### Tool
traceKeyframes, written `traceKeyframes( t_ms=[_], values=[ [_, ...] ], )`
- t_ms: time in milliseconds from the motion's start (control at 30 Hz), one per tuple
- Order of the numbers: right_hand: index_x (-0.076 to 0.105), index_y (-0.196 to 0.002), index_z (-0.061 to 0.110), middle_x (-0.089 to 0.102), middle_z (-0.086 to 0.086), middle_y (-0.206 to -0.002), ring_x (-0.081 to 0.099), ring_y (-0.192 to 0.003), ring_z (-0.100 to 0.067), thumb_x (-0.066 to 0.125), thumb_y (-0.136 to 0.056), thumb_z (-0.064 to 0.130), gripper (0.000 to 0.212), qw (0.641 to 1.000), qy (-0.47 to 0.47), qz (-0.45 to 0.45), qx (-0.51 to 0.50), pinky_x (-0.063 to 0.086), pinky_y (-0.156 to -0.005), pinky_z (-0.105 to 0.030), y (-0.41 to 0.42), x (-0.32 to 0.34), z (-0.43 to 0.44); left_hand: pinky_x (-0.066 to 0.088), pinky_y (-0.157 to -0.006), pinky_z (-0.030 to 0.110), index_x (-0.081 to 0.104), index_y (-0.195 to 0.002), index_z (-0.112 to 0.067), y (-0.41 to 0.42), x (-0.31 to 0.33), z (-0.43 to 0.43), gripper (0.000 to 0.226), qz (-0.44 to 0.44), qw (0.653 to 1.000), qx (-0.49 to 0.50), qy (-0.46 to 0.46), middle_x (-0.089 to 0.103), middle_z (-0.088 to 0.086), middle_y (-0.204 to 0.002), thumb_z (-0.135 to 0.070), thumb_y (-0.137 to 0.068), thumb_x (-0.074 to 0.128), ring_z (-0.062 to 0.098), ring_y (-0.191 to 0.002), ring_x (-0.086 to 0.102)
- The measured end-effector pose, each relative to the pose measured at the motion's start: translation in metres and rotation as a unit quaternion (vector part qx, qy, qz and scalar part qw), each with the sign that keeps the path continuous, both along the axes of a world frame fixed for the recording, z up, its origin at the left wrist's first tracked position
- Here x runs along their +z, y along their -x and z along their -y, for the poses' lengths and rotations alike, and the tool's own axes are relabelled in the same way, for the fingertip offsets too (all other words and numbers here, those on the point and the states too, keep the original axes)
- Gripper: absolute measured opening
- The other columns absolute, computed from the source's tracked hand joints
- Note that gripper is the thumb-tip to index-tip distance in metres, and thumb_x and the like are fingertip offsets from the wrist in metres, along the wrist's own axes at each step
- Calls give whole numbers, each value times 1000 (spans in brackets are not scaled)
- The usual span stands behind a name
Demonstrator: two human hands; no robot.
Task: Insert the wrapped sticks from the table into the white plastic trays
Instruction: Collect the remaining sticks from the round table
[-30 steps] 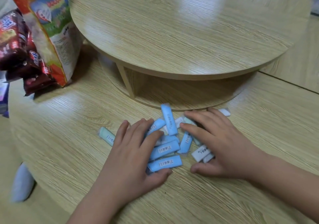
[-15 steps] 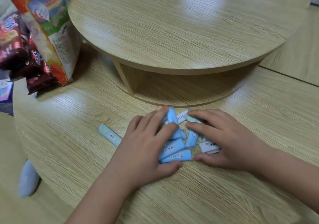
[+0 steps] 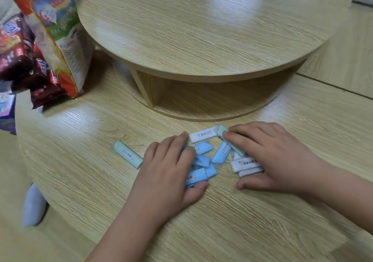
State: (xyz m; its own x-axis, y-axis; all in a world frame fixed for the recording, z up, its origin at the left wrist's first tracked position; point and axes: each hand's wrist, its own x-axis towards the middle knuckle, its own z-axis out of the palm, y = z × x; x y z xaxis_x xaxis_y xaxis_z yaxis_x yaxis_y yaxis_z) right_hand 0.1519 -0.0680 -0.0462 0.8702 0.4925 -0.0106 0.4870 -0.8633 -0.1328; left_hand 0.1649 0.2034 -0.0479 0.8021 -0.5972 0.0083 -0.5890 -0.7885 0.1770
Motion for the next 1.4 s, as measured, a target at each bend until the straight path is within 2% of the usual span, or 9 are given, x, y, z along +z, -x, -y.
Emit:
traceKeyframes(
  t_ms=[167,267,433,533,700,967,1100,1167,1400],
  values=[
    [47,-143,18,55,-1,-128,52,-112,-22,48,-77,82,92,1000,-5,7,-15,46,-88,-41,1,2,1,37,-104,58,59,-114,-9,7,-5,2,64,4,998,49,39,57,10,-126,-60,-76,59,35,-125,50],
    [54,-137,15,59,-4,-124,57,-106,-27,45,-83,76,82,999,10,38,3,50,-83,-42,1,2,3,41,-97,52,57,-128,-7,6,-4,3,73,10,999,45,23,55,10,-121,-61,-79,55,34,-117,52],
    [65,-124,6,67,-12,-116,65,-96,-34,47,-96,53,58,993,2,119,8,56,-78,-45,6,-8,7,47,-94,51,61,-130,-4,6,0,4,73,17,998,55,-5,61,11,-117,-58,-82,50,35,-114,56],
    [67,-118,3,68,-12,-109,64,-89,-33,51,-99,40,44,989,-9,144,1,55,-73,-45,5,-11,8,51,-86,51,62,-127,0,5,4,8,61,27,997,68,-7,63,13,-105,-41,-81,60,37,-103,62],
    [64,-122,8,64,-7,-108,60,-87,-30,42,-93,57,61,994,19,105,-14,54,-68,-42,-2,-6,5,51,-80,49,61,-129,1,2,11,15,74,5,995,96,-23,64,14,-98,-22,-62,85,37,-89,63],
    [70,-105,18,64,2,-79,63,-68,-24,59,-82,57,47,993,-48,82,-76,47,-48,-32,6,3,1,31,-102,41,49,-141,-14,-2,10,19,67,-40,993,109,-10,55,5,-115,-26,-79,71,30,-105,53],
    [71,-103,17,67,3,-81,64,-67,-24,72,-76,47,40,985,-74,83,-131,44,-51,-30,7,2,1,47,-83,49,64,-115,-2,-4,10,23,54,3,994,105,3,59,14,-97,-16,-65,77,37,-81,59],
    [70,-103,17,67,3,-83,64,-67,-25,76,-74,41,38,980,-85,84,-158,40,-53,-27,9,2,3,50,-73,48,65,-105,0,-3,10,22,41,32,994,98,30,59,16,-91,-16,-67,67,37,-72,58],
    [65,-101,30,64,11,-87,61,-72,-16,66,-73,55,37,981,-119,49,-147,37,-56,-25,3,14,-25,48,-80,45,64,-100,-2,-5,11,19,35,55,994,81,48,62,12,-94,-15,-68,68,33,-80,61]
  ],
)
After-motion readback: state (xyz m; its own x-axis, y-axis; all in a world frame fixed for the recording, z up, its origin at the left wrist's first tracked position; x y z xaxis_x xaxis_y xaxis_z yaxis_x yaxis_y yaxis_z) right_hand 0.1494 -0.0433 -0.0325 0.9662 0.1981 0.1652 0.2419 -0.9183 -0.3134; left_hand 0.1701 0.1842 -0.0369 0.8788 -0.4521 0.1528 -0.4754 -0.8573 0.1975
